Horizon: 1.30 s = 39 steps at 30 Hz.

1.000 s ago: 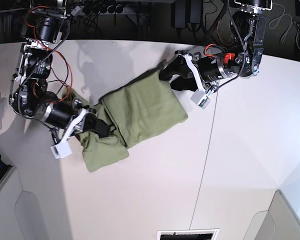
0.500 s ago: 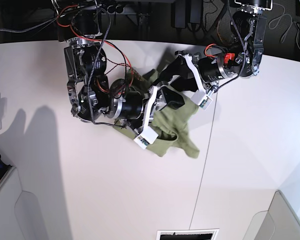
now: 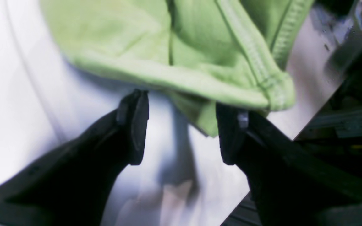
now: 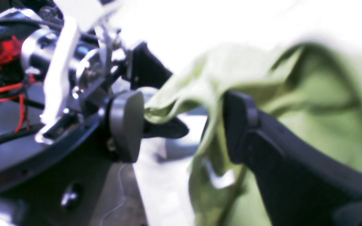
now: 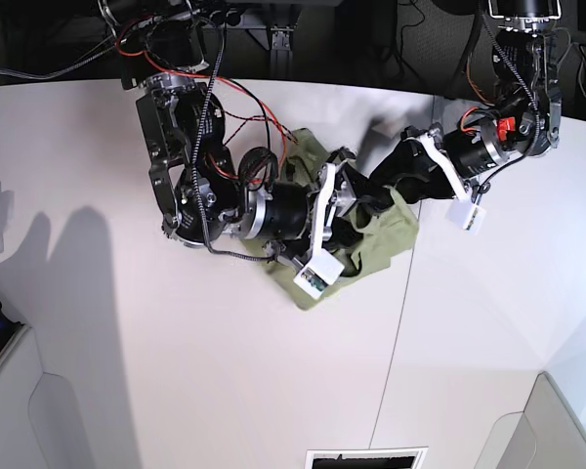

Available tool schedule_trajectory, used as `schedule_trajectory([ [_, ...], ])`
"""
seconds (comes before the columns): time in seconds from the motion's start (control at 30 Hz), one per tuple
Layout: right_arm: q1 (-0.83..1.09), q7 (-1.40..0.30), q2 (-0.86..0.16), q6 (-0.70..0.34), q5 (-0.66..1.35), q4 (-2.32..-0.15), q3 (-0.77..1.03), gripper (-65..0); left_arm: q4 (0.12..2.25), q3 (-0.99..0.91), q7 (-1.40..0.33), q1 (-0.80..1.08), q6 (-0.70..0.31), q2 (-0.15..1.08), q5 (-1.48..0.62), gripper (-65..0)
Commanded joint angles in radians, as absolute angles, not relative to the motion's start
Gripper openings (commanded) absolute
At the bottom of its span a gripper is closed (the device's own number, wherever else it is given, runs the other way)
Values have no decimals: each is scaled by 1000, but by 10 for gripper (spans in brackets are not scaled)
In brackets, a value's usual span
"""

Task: Layout the t-shirt on the table in an organized manner, then fold the t-shirt properly
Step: 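Grasp the other end with the right gripper and fold it onto the stack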

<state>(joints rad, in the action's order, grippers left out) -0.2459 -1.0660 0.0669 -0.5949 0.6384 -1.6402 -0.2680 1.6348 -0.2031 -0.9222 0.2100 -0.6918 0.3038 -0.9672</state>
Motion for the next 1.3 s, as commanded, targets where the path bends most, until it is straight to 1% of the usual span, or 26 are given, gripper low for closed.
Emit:
schedule_trajectory([
  [0.0,-286,-1039,78,-598,658,-1661,-266,-262,1649,-208,-910,200,-698,320,-998,-289],
  [0.03,-302,-1033,80,-594,643,-1661,-263,-263,1649,-210,-910,200,-698,328,-999,-289],
  [0.07,-316,-1018,81,-581,616,-1661,-261,-280,1649,-212,-910,200,-698,338,-999,-289],
  [0.1,-332,-995,81,-571,579,-1660,-258,-333,1650,-217,-910,200,-698,348,-1003,-289],
  [0.13,-345,-968,81,-563,529,-1660,-252,-418,1650,-225,-911,200,-698,359,-1018,-289],
  [0.2,-369,-916,81,-541,426,-1658,-237,-632,1663,-243,-939,200,-698,377,-1062,-289],
  [0.23,-379,-896,81,-533,380,-1653,-225,-650,1676,-246,-960,200,-698,387,-1085,-290],
  [0.3,-400,-867,81,-520,329,-1634,-193,-650,1719,-245,-989,200,-698,410,-1117,-300],
  [0.33,-411,-859,81,-519,328,-1619,-173,-650,1750,-245,-992,200,-698,419,-1124,-320],
  [0.43,-445,-833,81,-519,329,-1560,-112,-650,1872,-244,-991,200,-698,429,-1126,-434],
  [0.47,-459,-821,81,-519,329,-1533,-96,-650,1915,-238,-991,200,-698,429,-1126,-464],
  [0.5,-472,-810,81,-519,329,-1502,-87,-650,1951,-227,-991,200,-698,429,-1126,-476],
  [0.57,-505,-803,81,-520,329,-1432,-85,-650,1990,-196,-992,200,-698,429,-1121,-476],
  [0.73,-585,-795,84,-521,324,-1237,-94,-650,1990,-86,-974,218,-698,427,-1072,-476],
  [0.9,-620,-769,84,-532,322,-1092,-127,-650,1951,16,-888,238,-698,384,-900,-476],
  [0.97,-620,-770,84,-547,322,-1071,-166,-650,1899,37,-838,236,-698,365,-846,-476],
  [1.07,-620,-794,83,-547,322,-1058,-252,-650,1804,40,-788,223,-698,347,-820,-476],
  [1.17,-620,-825,83,-547,322,-1058,-324,-650,1726,37,-785,193,-698,348,-775,-476],
  [1.27,-620,-897,76,-547,351,-1058,-367,-650,1683,32,-781,167,-698,359,-725,-476],
])
